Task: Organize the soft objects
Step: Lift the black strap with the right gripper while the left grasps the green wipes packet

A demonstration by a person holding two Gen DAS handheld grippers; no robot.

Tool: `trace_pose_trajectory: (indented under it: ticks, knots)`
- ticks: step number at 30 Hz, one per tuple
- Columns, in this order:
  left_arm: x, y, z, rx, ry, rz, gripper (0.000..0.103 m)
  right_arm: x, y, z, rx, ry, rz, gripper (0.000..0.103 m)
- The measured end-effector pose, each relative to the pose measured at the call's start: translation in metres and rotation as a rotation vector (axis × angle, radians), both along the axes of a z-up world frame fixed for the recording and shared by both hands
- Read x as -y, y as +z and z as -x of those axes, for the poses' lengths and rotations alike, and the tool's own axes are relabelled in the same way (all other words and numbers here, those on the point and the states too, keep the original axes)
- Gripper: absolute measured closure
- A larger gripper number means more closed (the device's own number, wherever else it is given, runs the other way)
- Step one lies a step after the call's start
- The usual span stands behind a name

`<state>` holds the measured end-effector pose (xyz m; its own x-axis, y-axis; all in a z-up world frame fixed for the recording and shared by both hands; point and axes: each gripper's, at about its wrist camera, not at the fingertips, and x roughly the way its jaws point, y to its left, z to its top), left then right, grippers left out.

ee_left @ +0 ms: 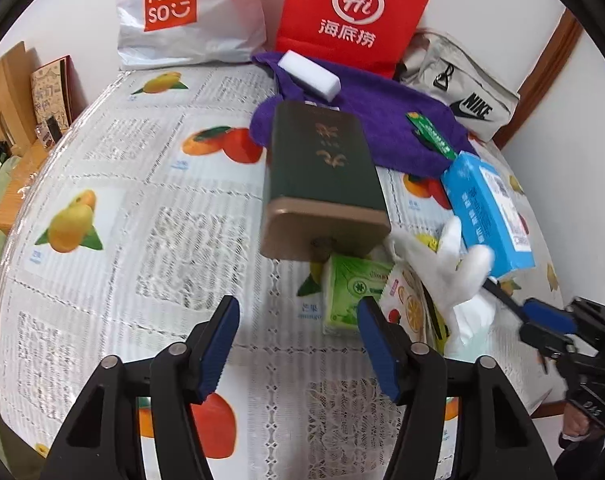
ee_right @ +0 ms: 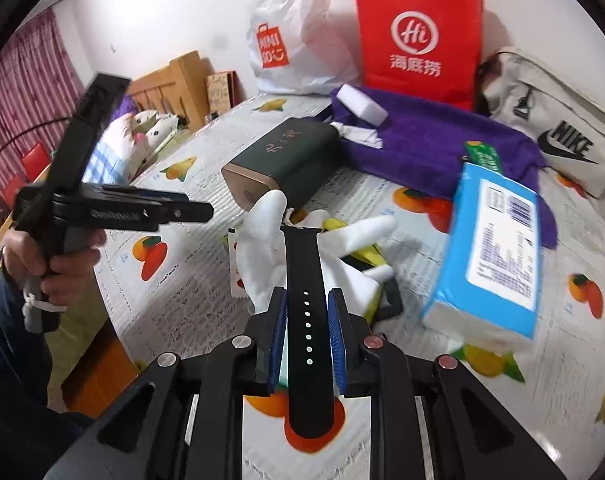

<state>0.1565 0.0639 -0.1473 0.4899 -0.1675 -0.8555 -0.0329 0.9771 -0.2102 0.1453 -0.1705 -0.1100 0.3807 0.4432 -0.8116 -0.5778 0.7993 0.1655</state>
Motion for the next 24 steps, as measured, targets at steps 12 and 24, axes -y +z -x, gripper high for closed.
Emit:
trace_pose_trajectory:
  ticks: [12,24]
  knots:
    - [0.036,-0.021,0.002,0.027,-0.131,-0.067,0.028,0.057,0.005,0.028,0.02,-0.157,-0.013,0.082]
    - [0.071,-0.031,-0.009,0.024,-0.138,-0.153,0.019,0.093,-0.022,0.031,-0.035,-0.286,-0.037,0.082]
